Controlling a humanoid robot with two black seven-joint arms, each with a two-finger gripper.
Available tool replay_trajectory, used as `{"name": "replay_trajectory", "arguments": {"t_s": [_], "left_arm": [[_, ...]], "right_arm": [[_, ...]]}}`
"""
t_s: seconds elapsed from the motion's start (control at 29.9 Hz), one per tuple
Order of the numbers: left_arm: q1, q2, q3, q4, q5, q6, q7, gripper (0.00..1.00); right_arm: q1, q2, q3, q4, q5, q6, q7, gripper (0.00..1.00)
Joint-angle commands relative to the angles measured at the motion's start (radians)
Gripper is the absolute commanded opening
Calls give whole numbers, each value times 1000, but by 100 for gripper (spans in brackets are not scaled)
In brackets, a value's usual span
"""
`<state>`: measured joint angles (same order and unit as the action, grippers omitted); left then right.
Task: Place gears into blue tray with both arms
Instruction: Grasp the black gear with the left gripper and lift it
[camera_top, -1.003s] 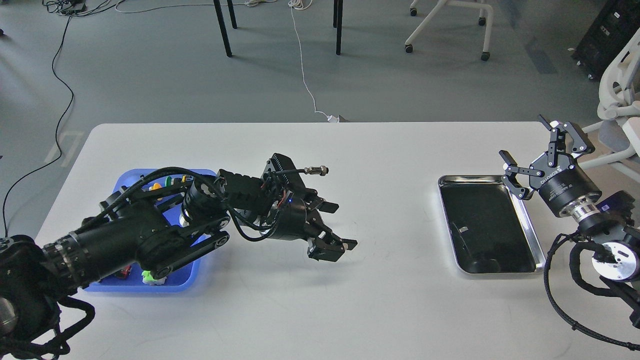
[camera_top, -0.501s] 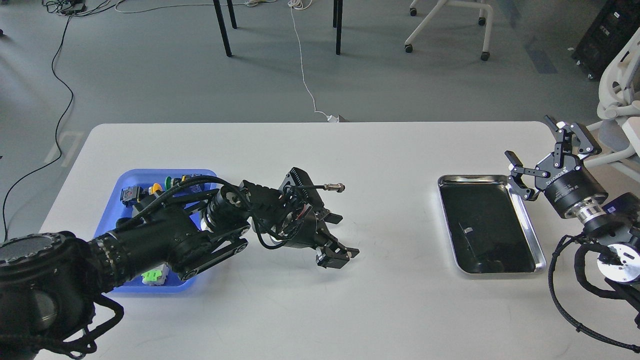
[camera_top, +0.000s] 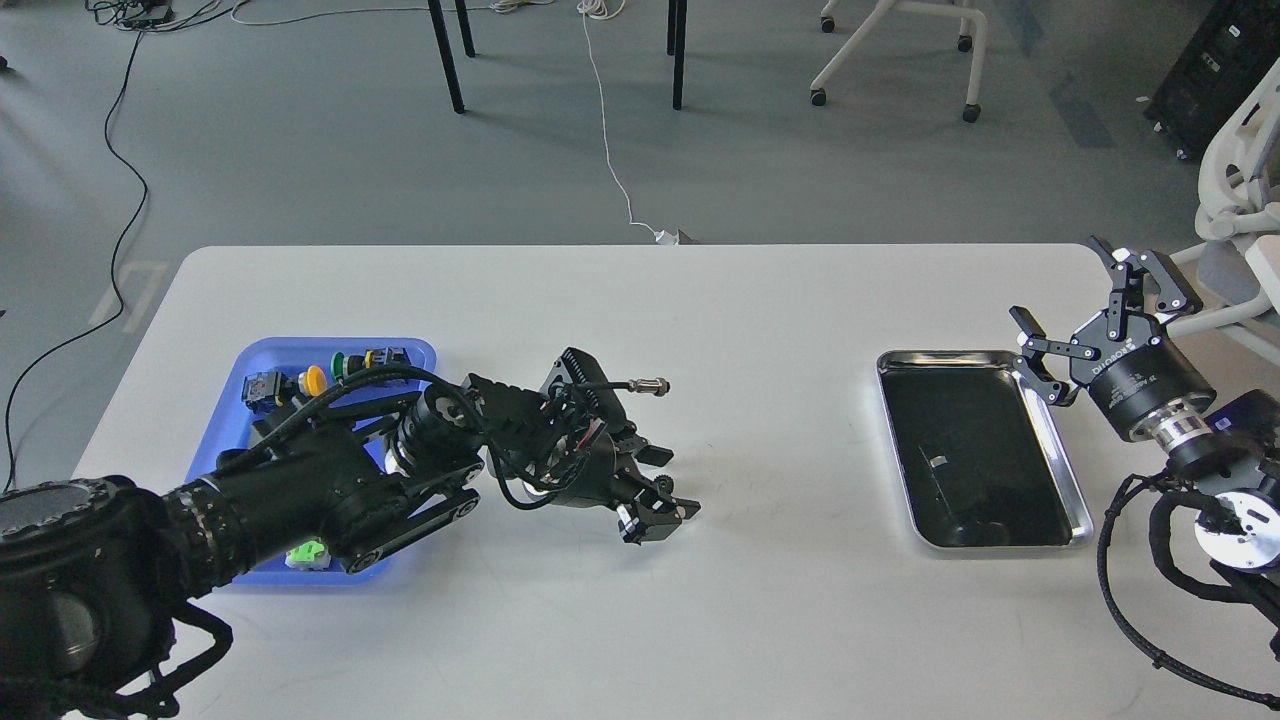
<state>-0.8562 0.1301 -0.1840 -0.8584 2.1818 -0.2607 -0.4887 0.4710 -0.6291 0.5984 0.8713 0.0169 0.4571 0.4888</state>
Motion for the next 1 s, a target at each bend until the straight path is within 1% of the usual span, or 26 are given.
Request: {"name": "replay_trajectory", "arguments": {"t_s": [0.0, 0.1, 0.17, 0.23, 0.27, 0.33, 0.37, 0.5, 0.74, 0.9, 0.97], "left_arm": [[0, 6, 0, 1, 0, 0, 0, 52], [3, 17, 0, 1, 0, 0, 0, 47], [14, 23, 0, 2, 0, 1, 0, 40], [17, 28, 0, 2, 0, 1, 0, 36], [17, 34, 0, 2, 0, 5, 0, 33], [25, 42, 0, 2, 0, 9, 0, 23], [28, 45, 0, 2, 0, 11, 0, 20], [28, 51, -3, 2, 0, 12, 0, 15], [13, 71, -20, -13, 0, 17, 0, 14], [-27, 149, -83, -68, 0, 49, 0, 15], [-27, 215, -112, -111, 0, 48, 0, 15]], "right_arm": [[0, 0, 0, 0, 0, 0, 0, 98], [0, 0, 0, 0, 0, 0, 0, 98], [0, 0, 0, 0, 0, 0, 0, 98], [0, 0, 0, 2, 0, 0, 0, 98], [0, 2, 0, 2, 0, 0, 0, 98], [0, 2, 0, 0, 0, 0, 0, 98], [0, 2, 0, 0, 0, 0, 0, 98], [0, 0, 0, 0, 0, 0, 0, 98], [0, 2, 0, 0, 0, 0, 0, 98], [-2, 3, -2, 2, 0, 0, 0, 98], [-2, 8, -3, 2, 0, -2, 0, 98]]}}
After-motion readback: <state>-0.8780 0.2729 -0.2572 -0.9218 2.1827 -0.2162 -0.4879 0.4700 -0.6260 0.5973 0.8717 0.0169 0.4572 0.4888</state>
